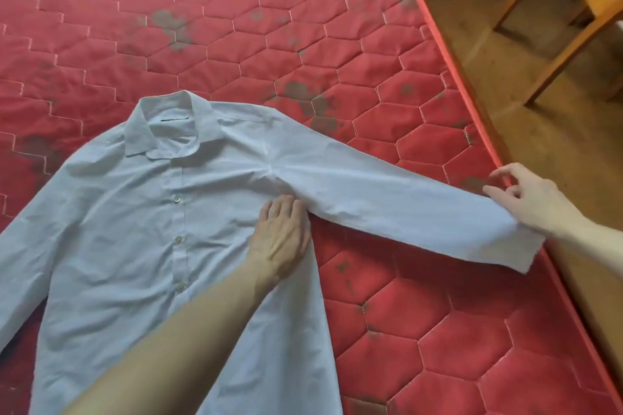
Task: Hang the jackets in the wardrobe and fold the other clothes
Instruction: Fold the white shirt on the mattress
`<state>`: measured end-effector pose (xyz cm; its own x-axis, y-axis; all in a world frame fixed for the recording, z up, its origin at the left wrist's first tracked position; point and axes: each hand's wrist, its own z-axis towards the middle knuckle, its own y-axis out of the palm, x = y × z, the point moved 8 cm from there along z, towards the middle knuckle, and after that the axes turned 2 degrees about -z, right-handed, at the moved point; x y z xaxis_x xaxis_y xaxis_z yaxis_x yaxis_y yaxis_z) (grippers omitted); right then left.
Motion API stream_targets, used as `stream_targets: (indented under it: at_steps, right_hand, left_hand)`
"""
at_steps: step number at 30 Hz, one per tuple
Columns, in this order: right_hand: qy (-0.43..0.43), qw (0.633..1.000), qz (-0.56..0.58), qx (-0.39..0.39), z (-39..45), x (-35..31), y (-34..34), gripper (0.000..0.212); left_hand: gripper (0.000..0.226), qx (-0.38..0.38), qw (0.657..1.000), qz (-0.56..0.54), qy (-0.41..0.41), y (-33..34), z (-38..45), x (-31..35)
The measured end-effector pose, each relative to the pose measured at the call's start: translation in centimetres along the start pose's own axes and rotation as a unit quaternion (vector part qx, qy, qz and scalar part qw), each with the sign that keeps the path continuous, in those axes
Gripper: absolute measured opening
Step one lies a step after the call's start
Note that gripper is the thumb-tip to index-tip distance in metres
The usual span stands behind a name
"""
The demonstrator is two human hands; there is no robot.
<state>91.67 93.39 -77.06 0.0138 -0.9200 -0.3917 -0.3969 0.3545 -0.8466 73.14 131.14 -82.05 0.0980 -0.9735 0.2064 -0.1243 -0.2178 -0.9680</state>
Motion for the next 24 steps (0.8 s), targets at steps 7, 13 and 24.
stream_targets:
  at_steps: [7,13,24]
  right_hand:
    - [0.005,1.000,-0.023,-0.016,1.2,2.2,-0.1,0.035]
    - [-0.012,0.993,-0.063,-0.103,-1.0,5.0,1.9,0.027]
    - [0.127,0.976,0.174,0.029,0.2,10.0,-1.1,0.012]
  left_hand:
    - [0.029,0.069,0.989,-0.021,-0.131,-1.1,4.5,-0.7]
    - [0.068,0.021,0.996,-0.009,-0.087,1.3,2.4,0.8]
    - [0.105,-0.004,0.981,-0.155,-0.121,2.1,-0.1,2.2]
